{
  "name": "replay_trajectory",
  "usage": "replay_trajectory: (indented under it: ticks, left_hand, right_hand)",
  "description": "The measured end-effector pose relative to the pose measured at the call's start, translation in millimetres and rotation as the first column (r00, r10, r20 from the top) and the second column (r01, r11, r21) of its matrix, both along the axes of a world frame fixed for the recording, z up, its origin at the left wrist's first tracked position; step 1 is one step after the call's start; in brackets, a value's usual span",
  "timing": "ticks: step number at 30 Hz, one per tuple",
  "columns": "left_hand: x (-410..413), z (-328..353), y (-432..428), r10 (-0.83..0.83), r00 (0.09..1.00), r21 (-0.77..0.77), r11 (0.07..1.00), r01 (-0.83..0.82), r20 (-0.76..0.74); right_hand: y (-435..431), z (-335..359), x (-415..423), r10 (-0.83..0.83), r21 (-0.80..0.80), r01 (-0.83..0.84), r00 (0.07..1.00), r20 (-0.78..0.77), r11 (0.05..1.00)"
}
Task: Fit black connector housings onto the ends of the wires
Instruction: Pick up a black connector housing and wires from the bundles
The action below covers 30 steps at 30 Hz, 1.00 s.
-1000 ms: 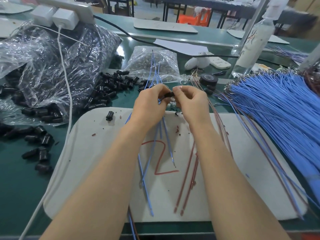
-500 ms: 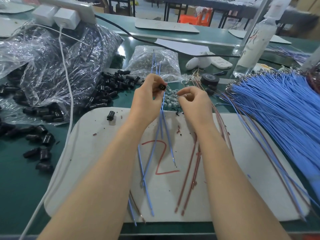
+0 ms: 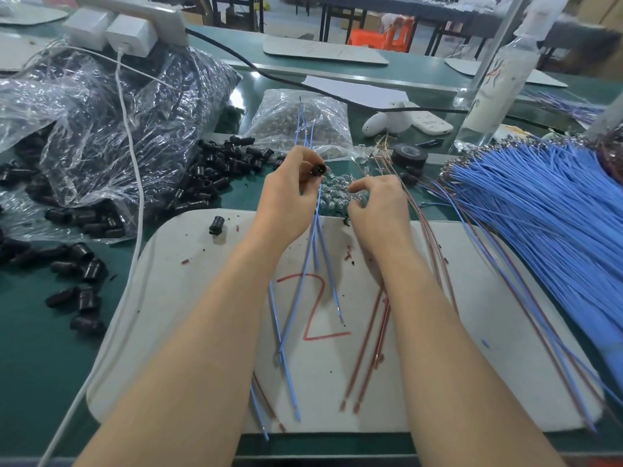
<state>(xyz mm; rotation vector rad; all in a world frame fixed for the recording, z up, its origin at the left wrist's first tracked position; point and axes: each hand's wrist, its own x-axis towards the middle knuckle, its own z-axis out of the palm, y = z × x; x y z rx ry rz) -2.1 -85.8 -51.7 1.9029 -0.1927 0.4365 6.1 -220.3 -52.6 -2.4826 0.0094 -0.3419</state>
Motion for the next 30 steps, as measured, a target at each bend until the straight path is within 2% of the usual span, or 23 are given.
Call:
replay_trajectory:
  ticks: [6, 13, 14, 16, 19, 21, 24, 30]
  left_hand:
    - [0.9, -1.5, -0.3, 0.012, 1.0, 0.017, 1.0, -0.012, -0.02]
    - [-0.7, 0.0, -2.4, 0.017, 1.0, 0.023, 1.0, -0.017, -0.023]
    - [-1.2, 0.4, -2.3, 0.016, 1.0, 0.02, 1.0, -0.015, -0.023]
    - [-1.6, 0.7, -2.0, 0.012, 1.0, 0.01, 1.0, -0.011, -0.028]
    - [-1.5, 1.2, -1.3, 0.007, 0.999, 0.002, 1.0, -0.007, -0.043]
    - [-1.7, 1.8, -1.3, 0.005, 0.999, 0.0, 1.0, -0.005, -0.048]
    - [-1.8, 2.7, -1.2, -0.001, 0.999, 0.003, 1.0, 0.001, -0.054]
    - [-1.5, 2.2, -2.1, 0.002, 0.999, 0.035, 0.999, 0.0, -0.049]
  right_hand:
    - [11.1, -6.1, 1.9, -0.011, -0.121, 0.008, 1.0, -0.024, 0.993]
    - [11.0, -7.6, 3.7, -0.011, -0.089, 0.018, 0.997, 0.071, 0.996]
    - [10.7, -5.7, 3.4, -0.001, -0.037, 0.004, 0.995, 0.097, 0.999]
    - [10.6, 0.3, 1.3, 0.028, 0.169, -0.054, 0.988, 0.155, 0.984]
    - [11.6, 12.2, -5.6, 0.118, 0.52, -0.188, 0.979, 0.165, 0.833]
    - [11.1, 16.4, -8.4, 0.187, 0.597, -0.264, 0.964, 0.188, 0.758]
    - [12.1, 19.3, -9.9, 0.216, 0.577, -0.299, 0.953, 0.21, 0.76]
    - [11.0, 20.2, -11.8, 0.211, 0.391, -0.287, 0.951, 0.227, 0.874]
